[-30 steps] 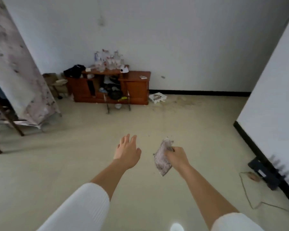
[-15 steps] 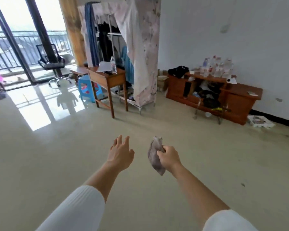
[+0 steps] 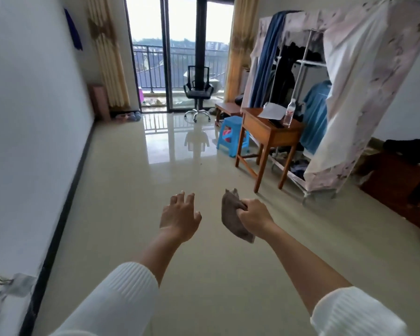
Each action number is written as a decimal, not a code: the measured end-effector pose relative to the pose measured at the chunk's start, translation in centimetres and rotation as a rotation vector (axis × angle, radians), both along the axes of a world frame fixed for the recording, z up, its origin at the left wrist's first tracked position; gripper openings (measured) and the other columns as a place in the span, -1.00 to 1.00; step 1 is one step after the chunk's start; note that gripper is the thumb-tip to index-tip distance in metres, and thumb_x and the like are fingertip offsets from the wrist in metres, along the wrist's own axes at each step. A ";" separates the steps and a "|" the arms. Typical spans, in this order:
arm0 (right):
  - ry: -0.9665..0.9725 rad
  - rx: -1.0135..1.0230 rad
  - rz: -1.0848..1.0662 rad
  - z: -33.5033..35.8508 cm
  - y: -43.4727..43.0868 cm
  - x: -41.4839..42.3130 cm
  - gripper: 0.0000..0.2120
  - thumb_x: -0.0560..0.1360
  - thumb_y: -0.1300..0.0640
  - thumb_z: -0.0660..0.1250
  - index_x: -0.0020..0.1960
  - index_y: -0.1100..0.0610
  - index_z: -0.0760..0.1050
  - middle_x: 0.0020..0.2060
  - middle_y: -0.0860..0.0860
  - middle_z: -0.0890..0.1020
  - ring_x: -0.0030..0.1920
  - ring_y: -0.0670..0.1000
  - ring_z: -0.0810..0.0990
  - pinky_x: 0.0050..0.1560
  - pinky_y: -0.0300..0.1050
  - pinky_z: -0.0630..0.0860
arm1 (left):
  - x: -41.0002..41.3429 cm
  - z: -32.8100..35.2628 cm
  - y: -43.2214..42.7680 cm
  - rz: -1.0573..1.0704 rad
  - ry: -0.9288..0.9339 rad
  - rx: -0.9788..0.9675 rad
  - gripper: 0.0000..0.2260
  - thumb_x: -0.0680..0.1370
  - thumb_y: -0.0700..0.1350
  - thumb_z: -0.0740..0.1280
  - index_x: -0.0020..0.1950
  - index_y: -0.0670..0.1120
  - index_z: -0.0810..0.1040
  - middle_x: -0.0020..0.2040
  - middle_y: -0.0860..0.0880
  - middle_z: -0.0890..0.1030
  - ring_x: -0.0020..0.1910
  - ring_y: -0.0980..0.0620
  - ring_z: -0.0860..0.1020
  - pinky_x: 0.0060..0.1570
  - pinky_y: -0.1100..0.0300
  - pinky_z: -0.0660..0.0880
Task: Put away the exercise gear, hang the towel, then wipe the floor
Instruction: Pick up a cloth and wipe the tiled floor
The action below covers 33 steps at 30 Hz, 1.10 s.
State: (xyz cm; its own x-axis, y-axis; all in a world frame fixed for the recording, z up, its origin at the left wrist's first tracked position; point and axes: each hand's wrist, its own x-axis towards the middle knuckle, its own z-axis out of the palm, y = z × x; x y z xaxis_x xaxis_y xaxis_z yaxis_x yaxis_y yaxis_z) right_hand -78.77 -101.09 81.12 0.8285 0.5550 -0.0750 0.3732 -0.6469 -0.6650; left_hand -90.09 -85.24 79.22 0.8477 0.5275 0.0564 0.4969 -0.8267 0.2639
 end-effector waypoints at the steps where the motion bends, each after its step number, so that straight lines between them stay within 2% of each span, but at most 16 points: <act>1: 0.004 -0.002 0.025 0.1 2.6 2.1 -0.82 0.49 0.23 0.19 -0.24 0.20 0.50 -0.39 0.05 0.53 -0.35 0.04 0.47 -0.40 -0.13 0.27 | 1.6 0.2 2.4 0.034 0.005 -0.008 -0.47 0.58 0.06 0.14 0.50 -0.06 0.12 0.49 -0.14 0.20 0.46 -0.13 0.17 0.32 -0.04 0.29; 7: 0.025 -0.038 0.128 0.9 17.9 12.9 -0.81 0.50 0.22 0.20 -0.15 0.23 0.57 -0.31 0.09 0.58 -0.31 0.06 0.50 -0.37 -0.12 0.31 | 9.8 0.6 16.3 0.182 0.013 -0.032 -0.50 0.57 0.05 0.14 0.49 -0.07 0.16 0.48 -0.14 0.22 0.44 -0.12 0.20 0.29 -0.04 0.31; 12: 0.027 -0.034 0.217 -0.6 31.0 20.8 -0.82 0.48 0.23 0.19 -0.20 0.22 0.55 -0.33 0.08 0.55 -0.30 0.07 0.49 -0.39 -0.13 0.27 | 16.6 -0.1 28.8 0.290 0.009 -0.040 -0.50 0.57 0.04 0.13 0.48 -0.07 0.17 0.48 -0.15 0.22 0.43 -0.13 0.20 0.30 -0.04 0.29; 19: 0.011 -0.054 0.256 -2.0 52.8 32.7 -0.78 0.48 0.25 0.19 -0.35 0.15 0.41 -0.38 0.06 0.51 -0.31 0.06 0.45 -0.39 -0.13 0.25 | 27.2 -1.5 49.6 0.354 -0.005 -0.077 -0.51 0.58 0.04 0.13 0.48 -0.08 0.17 0.47 -0.15 0.23 0.42 -0.13 0.20 0.29 -0.04 0.29; 28: 0.012 -0.067 0.291 -1.4 75.8 48.1 -0.74 0.46 0.26 0.18 -0.40 0.12 0.32 -0.44 0.01 0.45 -0.37 0.03 0.40 -0.42 -0.14 0.23 | 41.8 -0.6 72.3 0.395 0.015 -0.091 -0.50 0.57 0.03 0.13 0.48 -0.09 0.17 0.47 -0.15 0.22 0.42 -0.13 0.21 0.29 -0.04 0.29; 33: -0.087 -0.138 0.389 -1.7 88.3 59.5 -0.77 0.45 0.26 0.16 -0.37 0.10 0.35 -0.40 0.06 0.49 -0.31 0.11 0.46 -0.36 -0.12 0.29 | 52.6 -1.6 84.3 0.413 -0.012 -0.089 -0.49 0.57 0.04 0.13 0.48 -0.09 0.17 0.47 -0.15 0.23 0.42 -0.13 0.21 0.30 -0.03 0.28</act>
